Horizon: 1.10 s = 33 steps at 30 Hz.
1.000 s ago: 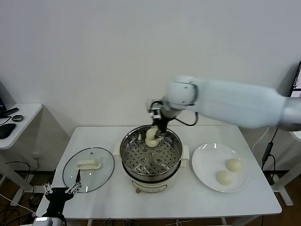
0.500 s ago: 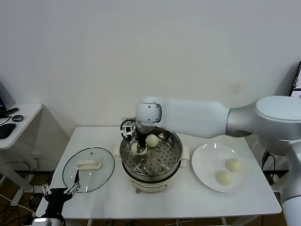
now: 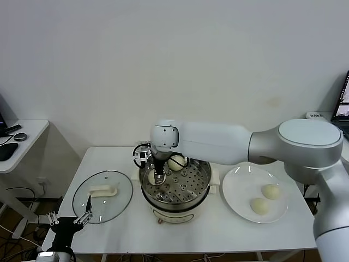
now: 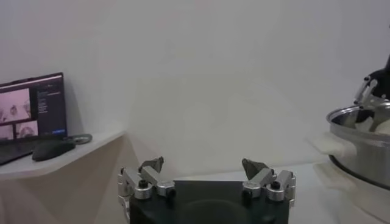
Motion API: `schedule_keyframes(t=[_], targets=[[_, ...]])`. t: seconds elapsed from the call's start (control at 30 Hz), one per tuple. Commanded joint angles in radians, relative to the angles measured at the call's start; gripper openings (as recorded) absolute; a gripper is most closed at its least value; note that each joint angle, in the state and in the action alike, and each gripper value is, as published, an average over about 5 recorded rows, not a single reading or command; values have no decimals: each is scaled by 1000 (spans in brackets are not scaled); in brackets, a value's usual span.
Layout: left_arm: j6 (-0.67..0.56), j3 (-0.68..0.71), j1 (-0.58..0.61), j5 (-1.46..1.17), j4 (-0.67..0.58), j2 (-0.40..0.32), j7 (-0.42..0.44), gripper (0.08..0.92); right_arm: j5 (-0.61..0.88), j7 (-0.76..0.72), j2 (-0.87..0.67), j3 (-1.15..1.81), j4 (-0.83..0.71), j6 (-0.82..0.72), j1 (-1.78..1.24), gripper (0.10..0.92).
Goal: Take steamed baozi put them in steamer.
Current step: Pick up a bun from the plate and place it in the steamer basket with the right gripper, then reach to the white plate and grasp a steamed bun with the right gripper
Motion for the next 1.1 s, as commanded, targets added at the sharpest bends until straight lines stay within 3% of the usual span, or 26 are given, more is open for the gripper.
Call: schedule_keyframes(t=[0.03, 0.17, 0.37, 0.6, 0.83, 1.1], targets=[[2, 0, 1, -1, -12, 4, 1, 823, -33, -84, -112, 6, 72, 16, 94, 800], [5, 1, -1, -3, -20, 10, 3, 823, -82, -201, -282, 2, 191, 80, 193, 821], [8, 12, -11, -1, -21, 13, 4, 823, -278, -380, -567, -1, 327, 257, 253, 823], [8, 24, -9, 10, -16, 15, 6, 823, -405, -467, -866, 45, 392, 394, 182, 823], [8, 23, -5, 21, -12, 16, 6, 823, -546, -455, -991, 153, 387, 489, -41, 823], [19, 20, 14, 34, -29, 8, 7, 823, -676, -395, -1013, 419, 311, 539, -401, 823]])
